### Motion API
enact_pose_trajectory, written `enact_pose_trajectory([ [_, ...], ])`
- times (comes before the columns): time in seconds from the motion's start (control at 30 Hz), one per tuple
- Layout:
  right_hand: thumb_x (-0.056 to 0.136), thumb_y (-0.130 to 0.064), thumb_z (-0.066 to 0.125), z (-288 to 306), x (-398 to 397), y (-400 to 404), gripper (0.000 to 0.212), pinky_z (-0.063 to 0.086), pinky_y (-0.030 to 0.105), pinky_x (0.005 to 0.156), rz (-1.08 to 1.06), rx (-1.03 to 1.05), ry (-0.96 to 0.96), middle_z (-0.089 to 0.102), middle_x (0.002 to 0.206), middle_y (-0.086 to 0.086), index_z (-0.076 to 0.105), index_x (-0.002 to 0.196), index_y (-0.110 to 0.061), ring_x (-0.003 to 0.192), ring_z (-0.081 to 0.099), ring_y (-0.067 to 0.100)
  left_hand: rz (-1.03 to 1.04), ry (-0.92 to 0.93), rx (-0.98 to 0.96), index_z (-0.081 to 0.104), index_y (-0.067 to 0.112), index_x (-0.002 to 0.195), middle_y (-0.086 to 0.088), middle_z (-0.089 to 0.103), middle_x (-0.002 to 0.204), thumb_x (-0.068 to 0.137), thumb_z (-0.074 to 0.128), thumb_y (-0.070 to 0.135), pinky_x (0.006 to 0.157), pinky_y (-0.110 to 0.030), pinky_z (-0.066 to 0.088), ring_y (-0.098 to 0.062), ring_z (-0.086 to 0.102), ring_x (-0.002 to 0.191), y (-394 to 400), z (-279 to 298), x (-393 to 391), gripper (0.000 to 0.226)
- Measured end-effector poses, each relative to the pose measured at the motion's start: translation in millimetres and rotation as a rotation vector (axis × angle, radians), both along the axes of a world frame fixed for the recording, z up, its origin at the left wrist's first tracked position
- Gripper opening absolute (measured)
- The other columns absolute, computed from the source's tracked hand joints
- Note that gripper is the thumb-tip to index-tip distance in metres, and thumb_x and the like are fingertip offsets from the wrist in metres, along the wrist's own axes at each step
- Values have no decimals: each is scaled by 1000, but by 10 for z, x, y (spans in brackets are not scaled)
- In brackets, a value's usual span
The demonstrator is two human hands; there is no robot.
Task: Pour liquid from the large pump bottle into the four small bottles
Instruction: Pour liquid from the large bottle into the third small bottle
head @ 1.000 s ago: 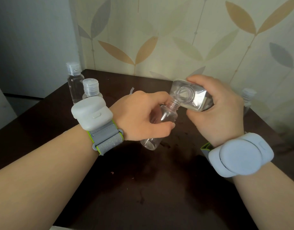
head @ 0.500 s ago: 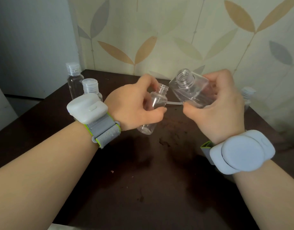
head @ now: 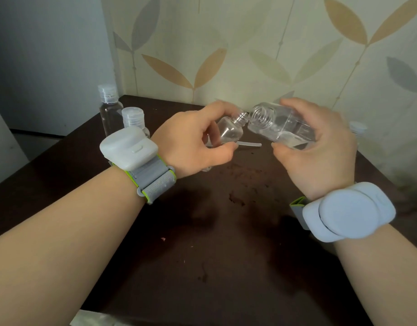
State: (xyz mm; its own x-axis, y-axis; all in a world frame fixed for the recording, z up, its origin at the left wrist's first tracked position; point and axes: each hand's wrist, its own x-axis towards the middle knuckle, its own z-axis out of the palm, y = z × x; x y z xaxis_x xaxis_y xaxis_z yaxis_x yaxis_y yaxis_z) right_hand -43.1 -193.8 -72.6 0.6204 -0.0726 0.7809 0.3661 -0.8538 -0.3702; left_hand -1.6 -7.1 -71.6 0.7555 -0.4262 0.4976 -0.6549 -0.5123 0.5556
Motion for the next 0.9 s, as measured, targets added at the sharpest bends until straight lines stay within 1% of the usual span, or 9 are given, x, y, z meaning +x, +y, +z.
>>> enact_pose_trajectory([
  [0.07,63,3,68,-4,7,-3,54,28,25,80,-17,4,-4,52,91,-5,62,112,-20,96,48,33,19,-1,13,48,37,109,9,59,69,70,63,46,59,-16,38,-4,47,58,-12,-6,12,42],
  [0.13,63,4,68,-2,10,-10,54,32,32,82,-25,7,-2,51,92,-6,62,112,-20,96,48,35,26,11,-1,44,30,104,9,58,68,70,67,42,57,-19,38,-8,46,55,-14,-5,23,42],
  [0.23,63,5,67,1,6,-18,53,33,33,81,-37,2,-20,52,91,-5,63,110,-18,94,49,36,9,18,-7,43,31,97,10,56,65,72,67,38,56,-23,39,-10,44,53,4,2,29,35],
  [0.33,63,6,66,3,9,-20,53,32,30,81,-53,6,-21,50,89,-8,63,109,-19,95,49,34,-5,38,48,49,33,96,9,58,65,72,66,40,57,-20,38,-4,46,54,1,-12,23,30],
  [0.43,63,7,64,5,1,-14,53,36,38,84,-38,3,-15,50,89,-6,64,109,-18,94,49,36,-24,49,104,52,30,99,9,61,65,67,60,45,58,-13,36,3,47,54,-11,-19,8,36],
  [0.53,62,8,63,8,-3,-9,53,37,43,84,-28,-9,-19,50,88,-6,64,108,-17,94,48,36,-47,58,85,53,29,103,9,62,66,71,65,43,61,-19,36,3,47,54,-15,-26,26,37],
  [0.63,62,9,62,0,-8,-6,53,38,45,83,-16,-21,-15,56,89,-1,64,108,-17,93,47,35,-58,65,74,50,37,105,9,62,66,69,63,44,62,-22,41,-3,47,53,-17,-37,39,38],
  [0.73,62,9,62,-7,-7,-3,51,39,45,82,-9,-33,-12,63,91,6,65,106,-17,92,47,35,-81,78,68,45,48,99,11,60,60,73,67,38,63,-25,44,-6,47,50,-15,-36,40,36],
  [0.9,63,8,61,-19,3,-6,50,36,42,81,-12,-49,-19,64,91,5,66,105,-18,92,46,33,-126,119,37,38,61,95,18,55,57,65,59,41,58,-14,37,-5,45,49,-25,-28,22,41],
])
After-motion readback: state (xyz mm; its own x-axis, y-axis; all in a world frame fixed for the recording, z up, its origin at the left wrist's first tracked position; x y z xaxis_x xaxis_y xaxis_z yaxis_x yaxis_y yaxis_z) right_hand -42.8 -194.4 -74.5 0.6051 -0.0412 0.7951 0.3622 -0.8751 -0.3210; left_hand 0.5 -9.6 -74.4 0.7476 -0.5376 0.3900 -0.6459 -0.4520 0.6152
